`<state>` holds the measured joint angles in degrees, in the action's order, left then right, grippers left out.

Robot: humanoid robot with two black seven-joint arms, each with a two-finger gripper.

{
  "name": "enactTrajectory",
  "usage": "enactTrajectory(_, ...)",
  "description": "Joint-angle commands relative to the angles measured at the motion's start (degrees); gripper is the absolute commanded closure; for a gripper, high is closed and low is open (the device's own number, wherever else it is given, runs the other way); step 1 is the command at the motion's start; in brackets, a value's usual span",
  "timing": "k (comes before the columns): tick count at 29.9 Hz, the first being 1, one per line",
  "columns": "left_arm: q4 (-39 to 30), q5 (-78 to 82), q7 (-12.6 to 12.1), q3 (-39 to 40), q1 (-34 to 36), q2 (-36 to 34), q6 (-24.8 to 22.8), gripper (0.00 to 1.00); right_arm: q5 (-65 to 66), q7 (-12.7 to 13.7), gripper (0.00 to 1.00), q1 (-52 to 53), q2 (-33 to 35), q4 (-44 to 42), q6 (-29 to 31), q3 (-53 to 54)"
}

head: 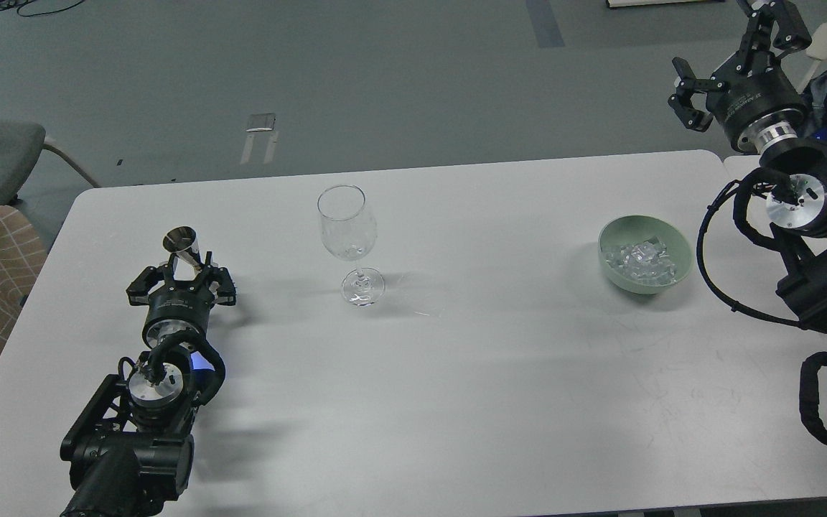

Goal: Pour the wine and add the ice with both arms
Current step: 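Lift the jigger with the left gripper toward the wine glass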

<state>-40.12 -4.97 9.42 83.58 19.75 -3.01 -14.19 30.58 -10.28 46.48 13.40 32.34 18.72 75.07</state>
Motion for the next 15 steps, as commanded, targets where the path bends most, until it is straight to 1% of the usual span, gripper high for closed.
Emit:
enactTrajectory(1,1.6,0.0,0.1,-0.1,0.8,-0.1,-1.1,0.51,0.0,0.0,0.00,0.0,0.0,-0.1,0.0,0.0)
enactTrajectory(2,2.0,0.0,0.1,-0.1,1.1,-0.2,-1.1,0.55,0.0,0.0,0.00,0.0,0.0,-0.1,0.0,0.0)
enactTrajectory(3,2.0,0.0,0.1,-0.1,1.1,-0.2,-1.1,0.55,0.0,0.0,0.00,0.0,0.0,-0.1,0.0,0.0)
enactTrajectory(5,3.0,0.1,0.0,-0.2,1.3,-0.9,-1.1,0.63,0.0,0.0,0.00,-0.1,-0.1,-0.1,0.0,0.0)
enactTrajectory(15,3.5,0.1,0.1,-0.1,1.4,-1.0,-3.3,0.65,0.0,0.0,0.00,-0.3,-0.1,-0.1,0.0,-0.1)
